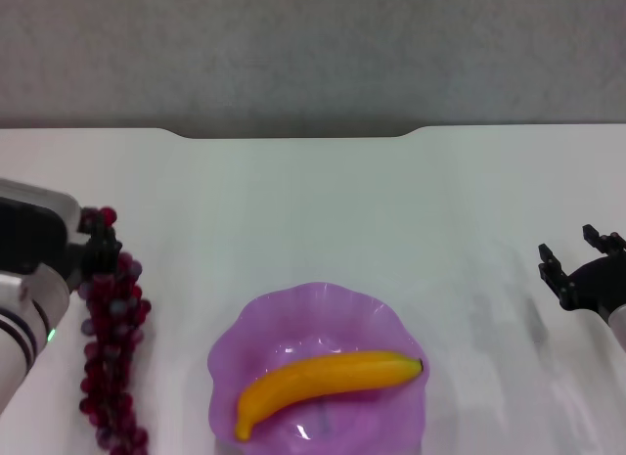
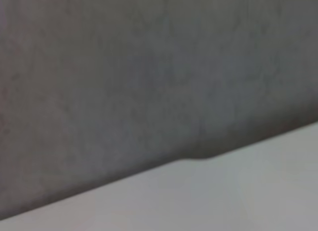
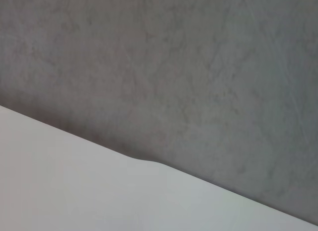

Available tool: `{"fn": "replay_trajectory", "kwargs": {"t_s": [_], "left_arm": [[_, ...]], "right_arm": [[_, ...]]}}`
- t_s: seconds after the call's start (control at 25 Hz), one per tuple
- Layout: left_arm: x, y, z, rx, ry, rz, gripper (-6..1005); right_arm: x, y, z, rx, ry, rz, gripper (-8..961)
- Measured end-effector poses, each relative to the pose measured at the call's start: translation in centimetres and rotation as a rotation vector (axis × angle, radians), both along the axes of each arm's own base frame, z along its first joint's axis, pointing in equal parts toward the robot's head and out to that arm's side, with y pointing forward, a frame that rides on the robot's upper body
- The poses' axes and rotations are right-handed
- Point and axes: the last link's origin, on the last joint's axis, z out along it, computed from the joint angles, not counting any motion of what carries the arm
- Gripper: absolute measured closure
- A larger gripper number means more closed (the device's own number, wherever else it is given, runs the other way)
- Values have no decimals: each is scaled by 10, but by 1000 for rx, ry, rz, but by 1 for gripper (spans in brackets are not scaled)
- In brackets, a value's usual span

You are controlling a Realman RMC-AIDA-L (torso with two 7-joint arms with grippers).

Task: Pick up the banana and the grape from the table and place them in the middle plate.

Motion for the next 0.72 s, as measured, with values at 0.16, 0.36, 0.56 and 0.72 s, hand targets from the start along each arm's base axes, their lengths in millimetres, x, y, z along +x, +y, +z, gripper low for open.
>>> {"fn": "replay_trajectory", "kwargs": {"t_s": [0.16,0.36,0.56,0.72], "left_arm": [[13,-6,10,18,-52,-57,802],[27,-15,22,35,-111,-144,806],[37,-23,35,60,-157,-214,809],[54,-31,48,73,-194,-299,810]], "right_arm": [[1,-1,0,0,0,-2,336],[2,-1,1,2,-2,-4,336],[2,-1,1,2,-2,-5,336],[2,-1,1,2,-2,-6,336]]}}
